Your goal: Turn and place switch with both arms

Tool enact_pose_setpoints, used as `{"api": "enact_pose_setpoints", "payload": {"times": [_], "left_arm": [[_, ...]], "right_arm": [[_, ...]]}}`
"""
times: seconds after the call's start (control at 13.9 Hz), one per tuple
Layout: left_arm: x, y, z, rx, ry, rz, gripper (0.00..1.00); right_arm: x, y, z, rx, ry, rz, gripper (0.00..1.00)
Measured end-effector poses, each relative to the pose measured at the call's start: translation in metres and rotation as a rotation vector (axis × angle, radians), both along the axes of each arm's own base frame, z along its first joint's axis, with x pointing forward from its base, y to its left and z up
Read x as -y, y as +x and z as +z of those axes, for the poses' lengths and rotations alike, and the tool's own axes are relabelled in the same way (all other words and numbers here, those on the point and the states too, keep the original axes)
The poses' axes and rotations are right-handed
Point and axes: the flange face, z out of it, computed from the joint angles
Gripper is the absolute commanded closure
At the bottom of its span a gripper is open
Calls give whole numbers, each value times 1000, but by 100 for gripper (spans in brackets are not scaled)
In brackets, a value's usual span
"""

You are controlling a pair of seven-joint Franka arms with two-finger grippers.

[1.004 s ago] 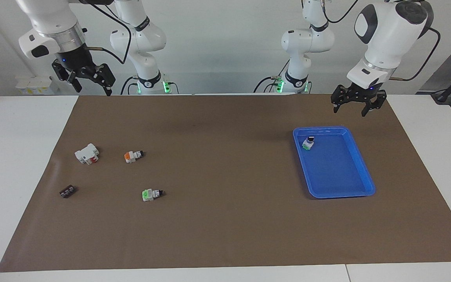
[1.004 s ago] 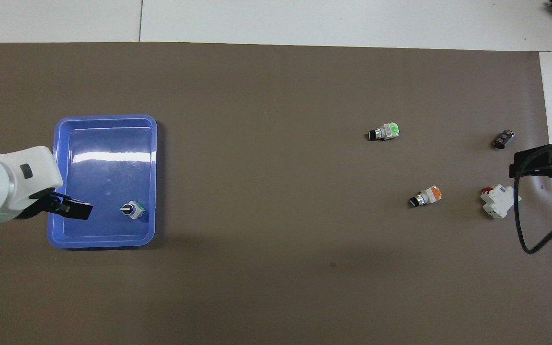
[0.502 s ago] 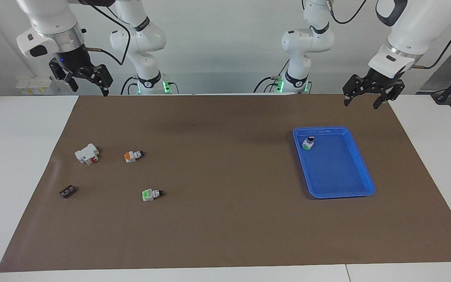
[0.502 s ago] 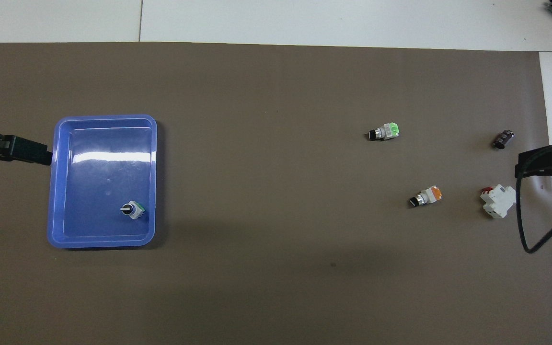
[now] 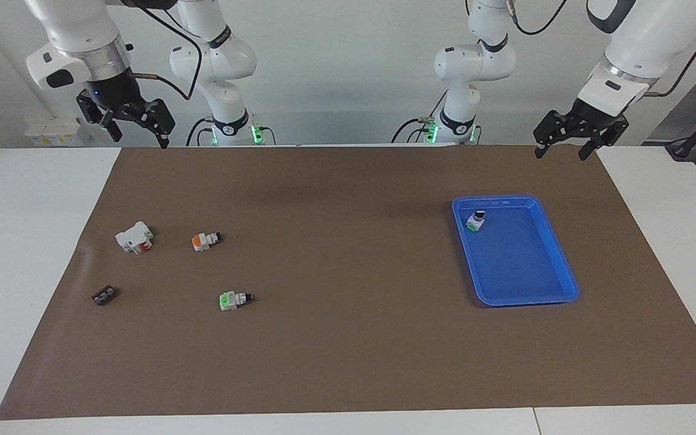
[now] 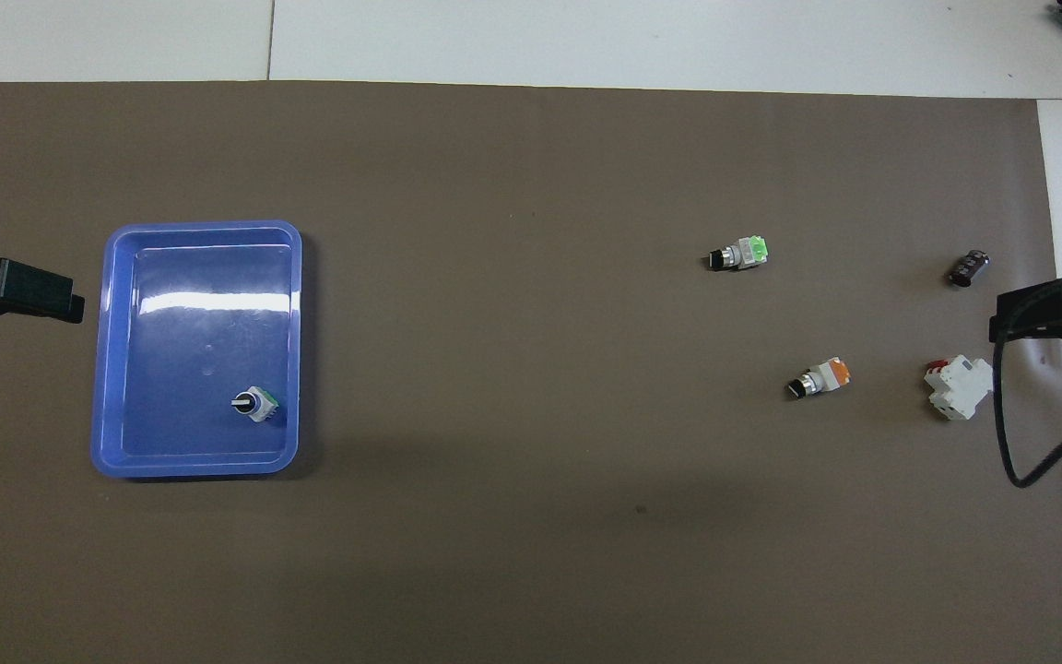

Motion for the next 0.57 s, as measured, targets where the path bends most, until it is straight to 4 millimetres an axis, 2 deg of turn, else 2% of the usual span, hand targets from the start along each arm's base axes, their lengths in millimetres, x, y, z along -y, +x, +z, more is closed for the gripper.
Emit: {"api": "enact_pose_setpoints", "payload": {"times": [0.57], "left_arm": [[10,-3,-4,-20,36,-25,0]], "right_arm": [[-7,0,0,-1,-5,9,0]]}}
